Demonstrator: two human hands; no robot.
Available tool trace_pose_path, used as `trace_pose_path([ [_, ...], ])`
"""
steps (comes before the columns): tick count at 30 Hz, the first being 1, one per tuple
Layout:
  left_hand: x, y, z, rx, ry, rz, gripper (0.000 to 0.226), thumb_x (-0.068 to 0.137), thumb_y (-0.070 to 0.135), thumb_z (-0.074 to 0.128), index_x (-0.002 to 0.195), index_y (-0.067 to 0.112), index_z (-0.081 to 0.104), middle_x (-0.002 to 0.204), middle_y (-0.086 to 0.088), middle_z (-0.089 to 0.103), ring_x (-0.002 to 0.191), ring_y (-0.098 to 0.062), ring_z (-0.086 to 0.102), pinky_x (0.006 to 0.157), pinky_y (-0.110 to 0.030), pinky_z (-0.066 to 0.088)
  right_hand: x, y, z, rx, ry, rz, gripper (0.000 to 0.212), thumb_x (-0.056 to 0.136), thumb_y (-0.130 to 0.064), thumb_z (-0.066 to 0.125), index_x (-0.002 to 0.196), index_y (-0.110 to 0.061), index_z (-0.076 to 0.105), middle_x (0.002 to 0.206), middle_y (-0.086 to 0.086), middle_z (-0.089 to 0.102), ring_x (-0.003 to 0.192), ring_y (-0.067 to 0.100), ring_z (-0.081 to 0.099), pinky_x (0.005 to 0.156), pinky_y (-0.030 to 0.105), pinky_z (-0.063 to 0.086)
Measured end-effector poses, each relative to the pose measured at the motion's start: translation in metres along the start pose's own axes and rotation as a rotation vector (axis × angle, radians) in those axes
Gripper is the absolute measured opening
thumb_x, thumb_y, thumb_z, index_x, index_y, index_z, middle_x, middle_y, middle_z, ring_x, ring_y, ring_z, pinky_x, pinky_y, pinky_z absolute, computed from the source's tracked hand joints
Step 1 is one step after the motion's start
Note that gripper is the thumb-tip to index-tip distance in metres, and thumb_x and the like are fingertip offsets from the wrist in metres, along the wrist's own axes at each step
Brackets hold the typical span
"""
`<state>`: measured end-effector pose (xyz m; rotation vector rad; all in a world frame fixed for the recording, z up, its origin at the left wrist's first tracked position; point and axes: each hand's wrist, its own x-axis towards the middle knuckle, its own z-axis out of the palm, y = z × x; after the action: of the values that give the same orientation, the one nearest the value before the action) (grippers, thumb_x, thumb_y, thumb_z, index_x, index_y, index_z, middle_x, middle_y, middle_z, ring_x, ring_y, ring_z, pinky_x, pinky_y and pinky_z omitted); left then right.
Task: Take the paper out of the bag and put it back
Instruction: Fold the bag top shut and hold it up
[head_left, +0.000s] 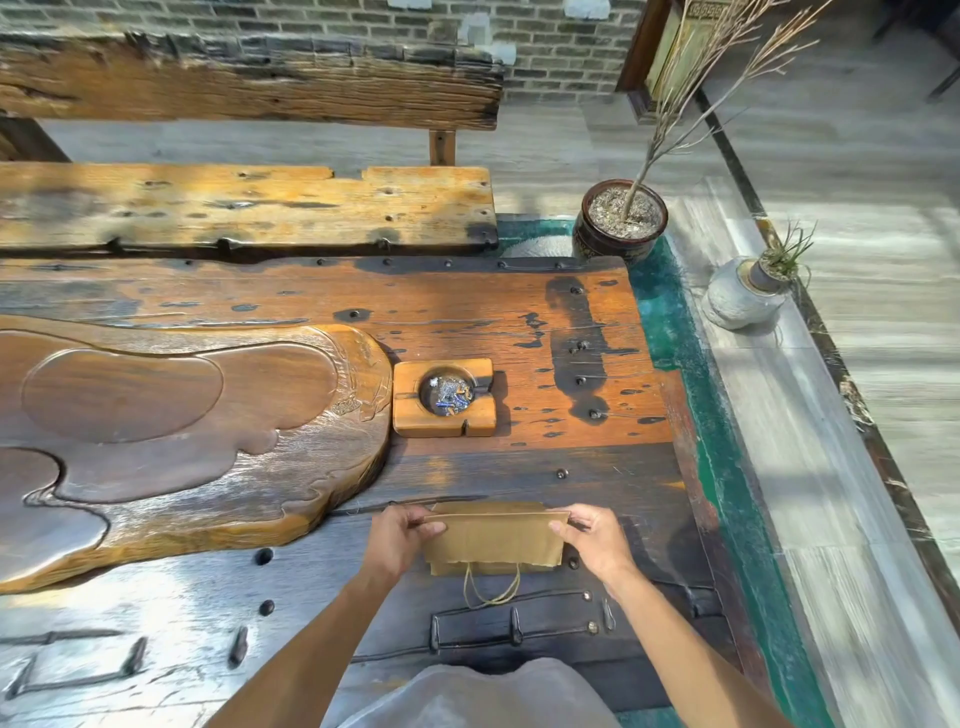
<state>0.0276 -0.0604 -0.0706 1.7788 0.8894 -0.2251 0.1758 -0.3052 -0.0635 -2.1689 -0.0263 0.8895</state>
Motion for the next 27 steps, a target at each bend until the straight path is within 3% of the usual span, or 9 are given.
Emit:
trace_pose_path([
  [2, 0.000, 0.003, -0.001, -0.096, 0.037, -0.036, 0.014, 0.084, 0.005, 0.075, 0.073, -0.003, 0.074, 0.070, -0.006, 0.064, 0.073, -0.016, 0.056, 0.074, -0.034, 0.048, 0.000, 0.001, 0.004, 0.044, 0.040, -0.011, 0.011, 0.083, 0.005, 0.074, 0.093, 0.001, 0.076, 0.092, 0.010, 0.078, 0.094, 0.028, 0.073, 0.077, 0.017, 0.054],
  [4, 0.000, 0.011, -0.006, -0.161, 0.074, -0.010, 0.030, 0.084, 0.003, 0.074, 0.057, 0.016, 0.072, 0.058, 0.006, 0.059, 0.063, -0.009, 0.052, 0.066, -0.028, 0.042, -0.001, -0.007, 0.003, 0.079, 0.039, -0.042, 0.008, 0.083, 0.004, 0.074, 0.085, -0.004, 0.076, 0.082, 0.002, 0.077, 0.085, 0.021, 0.073, 0.076, 0.019, 0.053],
  [6, 0.000, 0.021, -0.015, -0.196, 0.098, 0.058, 0.040, 0.084, 0.003, 0.075, 0.049, 0.021, 0.068, 0.052, 0.014, 0.054, 0.056, -0.003, 0.048, 0.060, -0.021, 0.039, -0.002, -0.022, -0.006, 0.084, 0.033, -0.096, 0.020, 0.083, 0.002, 0.075, 0.075, -0.016, 0.075, 0.071, -0.011, 0.077, 0.073, 0.006, 0.071, 0.073, 0.015, 0.051],
  [9, 0.000, 0.045, -0.036, -0.267, 0.123, 0.140, 0.016, 0.083, 0.006, 0.076, 0.067, 0.008, 0.075, 0.066, 0.001, 0.067, 0.066, -0.013, 0.057, 0.061, -0.021, 0.046, -0.007, -0.051, -0.023, 0.079, 0.064, -0.167, 0.026, 0.085, -0.009, 0.077, 0.068, -0.027, 0.071, 0.068, -0.021, 0.074, 0.065, -0.012, 0.065, 0.066, 0.012, 0.047],
  [12, -0.005, 0.079, -0.058, -0.336, 0.148, 0.218, 0.021, 0.081, 0.005, 0.077, 0.070, 0.023, 0.081, 0.072, 0.008, 0.076, 0.073, -0.010, 0.066, 0.071, -0.021, 0.051, -0.014, -0.085, -0.043, 0.076, 0.145, -0.251, 0.022, 0.083, -0.021, 0.080, 0.071, -0.033, 0.067, 0.074, -0.027, 0.065, 0.072, -0.017, 0.059, 0.067, 0.008, 0.043],
  [14, -0.013, 0.103, -0.073, -0.369, 0.177, 0.302, 0.028, 0.080, 0.004, 0.077, 0.068, 0.029, 0.082, 0.069, 0.010, 0.077, 0.068, -0.010, 0.064, 0.065, -0.020, 0.052, -0.020, -0.109, -0.054, 0.080, 0.152, -0.327, 0.007, 0.084, -0.023, 0.079, 0.082, -0.024, 0.073, 0.083, -0.019, 0.069, 0.078, -0.008, 0.063, 0.070, 0.012, 0.045],
  [19, -0.034, 0.162, -0.119, -0.414, 0.273, 0.492, 0.009, 0.076, 0.005, 0.080, 0.080, 0.012, 0.082, 0.079, 0.005, 0.078, 0.073, -0.004, 0.068, 0.071, -0.018, 0.054, -0.048, -0.176, -0.083, 0.139, 0.214, -0.508, 0.007, 0.085, -0.019, 0.078, 0.085, -0.018, 0.071, 0.089, -0.005, 0.068, 0.087, 0.012, 0.059, 0.082, 0.029, 0.046],
  [24, -0.059, 0.220, -0.162, -0.424, 0.361, 0.673, 0.010, 0.077, 0.004, 0.080, 0.079, 0.013, 0.077, 0.067, 0.015, 0.072, 0.065, 0.004, 0.064, 0.061, -0.018, 0.052, -0.079, -0.239, -0.116, 0.132, 0.223, -0.782, 0.039, 0.087, -0.017, 0.076, 0.062, -0.005, 0.049, 0.066, -0.002, 0.042, 0.067, 0.012, 0.039, 0.066, 0.032, 0.032],
  [27, -0.074, 0.250, -0.185, -0.368, 0.429, 0.810, 0.020, 0.080, 0.006, 0.079, 0.065, 0.003, 0.066, 0.053, 0.022, 0.061, 0.055, 0.011, 0.053, 0.050, -0.008, 0.042, -0.097, -0.276, -0.132, 0.185, 0.249, -0.899, 0.034, 0.086, -0.022, 0.075, 0.073, 0.004, 0.058, 0.067, 0.014, 0.057, 0.070, 0.013, 0.049, 0.068, 0.038, 0.042],
])
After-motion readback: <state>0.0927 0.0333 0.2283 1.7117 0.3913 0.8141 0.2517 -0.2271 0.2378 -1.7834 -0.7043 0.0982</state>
